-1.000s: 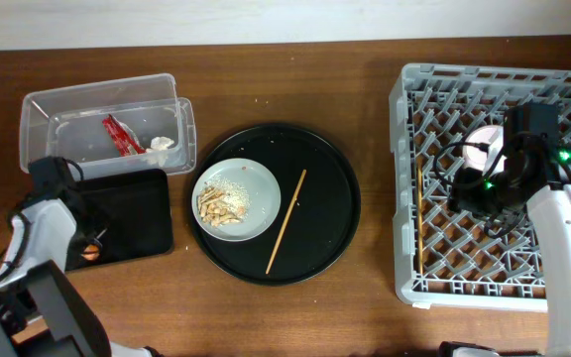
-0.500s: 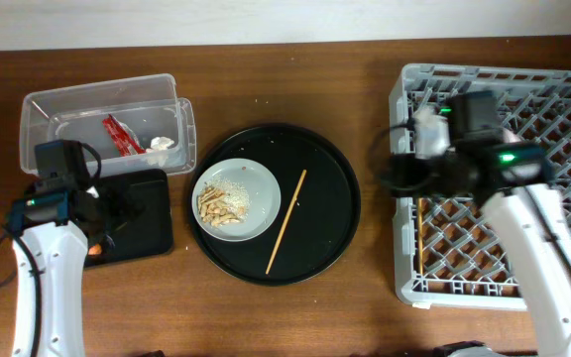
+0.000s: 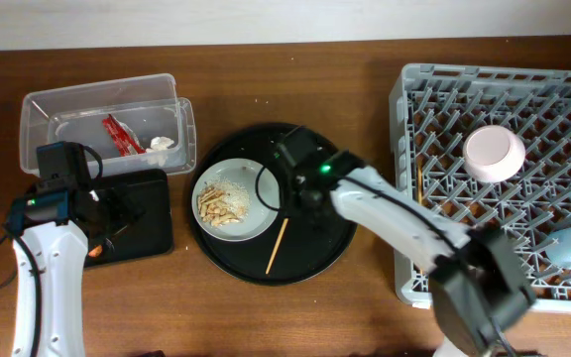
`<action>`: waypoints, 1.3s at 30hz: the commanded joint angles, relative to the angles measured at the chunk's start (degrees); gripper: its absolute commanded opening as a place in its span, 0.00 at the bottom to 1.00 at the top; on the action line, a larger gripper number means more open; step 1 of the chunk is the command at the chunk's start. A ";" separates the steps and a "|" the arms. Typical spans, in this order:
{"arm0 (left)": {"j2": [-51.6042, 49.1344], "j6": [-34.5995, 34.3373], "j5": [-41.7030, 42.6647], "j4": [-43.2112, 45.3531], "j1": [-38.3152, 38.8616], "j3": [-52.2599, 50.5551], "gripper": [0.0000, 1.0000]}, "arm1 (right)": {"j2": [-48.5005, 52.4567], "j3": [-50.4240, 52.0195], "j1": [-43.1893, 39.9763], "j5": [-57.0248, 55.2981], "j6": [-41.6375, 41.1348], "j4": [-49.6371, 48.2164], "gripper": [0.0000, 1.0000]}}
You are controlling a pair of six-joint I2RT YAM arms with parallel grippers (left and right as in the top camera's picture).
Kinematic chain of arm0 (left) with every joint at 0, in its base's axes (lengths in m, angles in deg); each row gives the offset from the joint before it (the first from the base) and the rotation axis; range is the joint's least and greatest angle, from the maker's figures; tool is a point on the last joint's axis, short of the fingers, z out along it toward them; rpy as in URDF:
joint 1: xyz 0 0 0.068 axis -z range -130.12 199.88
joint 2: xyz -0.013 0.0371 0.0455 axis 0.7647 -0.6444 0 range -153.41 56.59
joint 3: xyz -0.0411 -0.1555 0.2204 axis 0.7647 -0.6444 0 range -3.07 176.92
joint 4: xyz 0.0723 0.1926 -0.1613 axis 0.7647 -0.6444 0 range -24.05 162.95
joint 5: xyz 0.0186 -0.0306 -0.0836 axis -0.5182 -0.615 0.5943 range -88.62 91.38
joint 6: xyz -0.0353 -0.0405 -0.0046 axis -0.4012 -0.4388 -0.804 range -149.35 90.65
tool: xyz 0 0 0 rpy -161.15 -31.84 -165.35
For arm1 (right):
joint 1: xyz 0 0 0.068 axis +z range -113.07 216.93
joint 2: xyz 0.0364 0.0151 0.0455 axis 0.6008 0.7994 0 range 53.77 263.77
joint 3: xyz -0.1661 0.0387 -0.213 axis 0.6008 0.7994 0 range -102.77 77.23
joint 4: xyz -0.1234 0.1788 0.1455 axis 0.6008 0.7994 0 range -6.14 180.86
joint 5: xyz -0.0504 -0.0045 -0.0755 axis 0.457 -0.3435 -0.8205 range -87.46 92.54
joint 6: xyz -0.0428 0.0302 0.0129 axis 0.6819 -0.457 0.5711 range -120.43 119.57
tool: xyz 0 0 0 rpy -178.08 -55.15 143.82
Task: Sort waste into correct bins and load items into the dishwasher rack
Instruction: 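Carry the carrot with left gripper onto the black rectangular tray, then grasp the second chopstick with right gripper and move it to rack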
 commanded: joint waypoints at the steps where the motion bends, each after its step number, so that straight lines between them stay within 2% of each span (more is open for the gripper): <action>1: -0.04 0.72 -0.87 -0.07 0.11 0.35 0.99 | 3.41 -0.31 1.95 -4.22 -7.41 -1.84 0.64; 4: -0.04 0.72 -0.87 -0.09 0.11 0.35 0.99 | 5.51 -0.31 2.23 -5.20 -11.10 -1.92 0.64; 10: -0.04 0.72 -0.83 -0.07 0.11 0.35 0.99 | 7.63 -0.31 2.23 -5.40 -12.76 -1.99 0.64; 31: -0.04 0.72 -0.83 -0.24 0.11 0.35 0.99 | 10.99 -0.48 2.27 -6.08 -14.69 -0.46 0.62; 33: -0.04 0.72 -0.83 -0.24 0.11 0.35 0.99 | 10.99 -0.46 2.27 -6.03 -14.69 0.22 0.54; 38: -0.04 0.72 -0.83 -0.26 0.11 0.35 0.99 | 10.99 -0.46 2.27 -3.06 -14.69 0.52 0.26; 39: -0.04 0.72 -0.83 -0.26 0.11 0.35 0.99 | 10.99 -0.46 2.27 -2.99 -14.69 0.57 0.25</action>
